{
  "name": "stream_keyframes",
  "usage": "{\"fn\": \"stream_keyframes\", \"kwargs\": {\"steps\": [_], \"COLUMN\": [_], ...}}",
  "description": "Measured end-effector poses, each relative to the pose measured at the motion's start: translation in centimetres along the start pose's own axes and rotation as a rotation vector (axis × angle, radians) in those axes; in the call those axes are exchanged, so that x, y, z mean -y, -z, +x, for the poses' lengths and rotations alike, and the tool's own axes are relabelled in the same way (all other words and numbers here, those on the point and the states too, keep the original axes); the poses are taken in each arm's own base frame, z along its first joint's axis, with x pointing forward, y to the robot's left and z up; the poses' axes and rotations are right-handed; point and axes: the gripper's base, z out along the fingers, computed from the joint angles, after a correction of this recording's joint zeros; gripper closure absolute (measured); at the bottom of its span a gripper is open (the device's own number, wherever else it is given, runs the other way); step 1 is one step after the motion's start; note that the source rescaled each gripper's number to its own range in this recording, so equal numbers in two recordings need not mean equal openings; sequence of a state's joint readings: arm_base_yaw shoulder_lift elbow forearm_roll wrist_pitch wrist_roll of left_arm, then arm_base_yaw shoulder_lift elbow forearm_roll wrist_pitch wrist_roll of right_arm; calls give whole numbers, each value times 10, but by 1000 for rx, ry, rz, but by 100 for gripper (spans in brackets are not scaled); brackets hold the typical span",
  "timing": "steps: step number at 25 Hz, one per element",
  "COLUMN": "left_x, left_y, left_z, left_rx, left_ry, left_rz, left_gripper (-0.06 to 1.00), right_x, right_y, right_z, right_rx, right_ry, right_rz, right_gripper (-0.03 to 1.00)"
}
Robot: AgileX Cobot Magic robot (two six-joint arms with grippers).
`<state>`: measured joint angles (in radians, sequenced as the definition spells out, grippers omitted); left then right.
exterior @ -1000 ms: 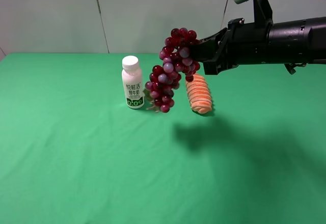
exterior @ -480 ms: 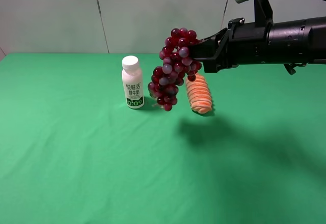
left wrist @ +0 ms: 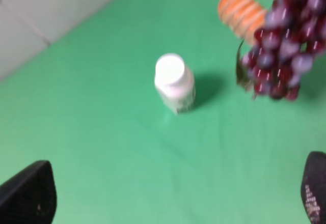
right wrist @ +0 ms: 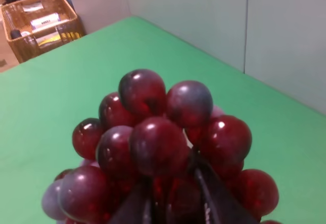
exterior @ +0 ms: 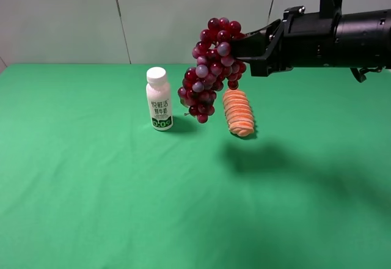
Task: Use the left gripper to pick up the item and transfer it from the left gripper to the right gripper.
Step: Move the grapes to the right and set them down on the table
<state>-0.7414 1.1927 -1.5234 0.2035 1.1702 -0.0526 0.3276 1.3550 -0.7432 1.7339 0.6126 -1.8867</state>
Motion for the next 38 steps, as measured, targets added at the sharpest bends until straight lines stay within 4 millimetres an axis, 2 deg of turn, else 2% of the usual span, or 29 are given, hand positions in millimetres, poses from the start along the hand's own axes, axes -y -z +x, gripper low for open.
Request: {"fn": "stream_keyframes", "kwargs": {"steps": [16, 27, 33, 38], "left_x": [-10, -7, 5, 8], "left_y": [13, 1, -8, -8], "left_z": [150, 247, 284, 289], "left_rx": [-40, 27, 120, 206], "left_ry": [178, 213, 159, 138], "left_rz": [-74, -41, 88, 116], "left_gripper": [1, 3, 11, 13], "right_x": [-2, -3, -3, -3], "right_y": [3, 3, 3, 3], "right_z": [-2, -3, -3, -3], "right_rx": [2, 4, 4, 4], "right_ry": [-11, -10, -10, -10], "right_rz": [-4, -14, -14, -14], "right_gripper": [97, 97, 97, 97]}}
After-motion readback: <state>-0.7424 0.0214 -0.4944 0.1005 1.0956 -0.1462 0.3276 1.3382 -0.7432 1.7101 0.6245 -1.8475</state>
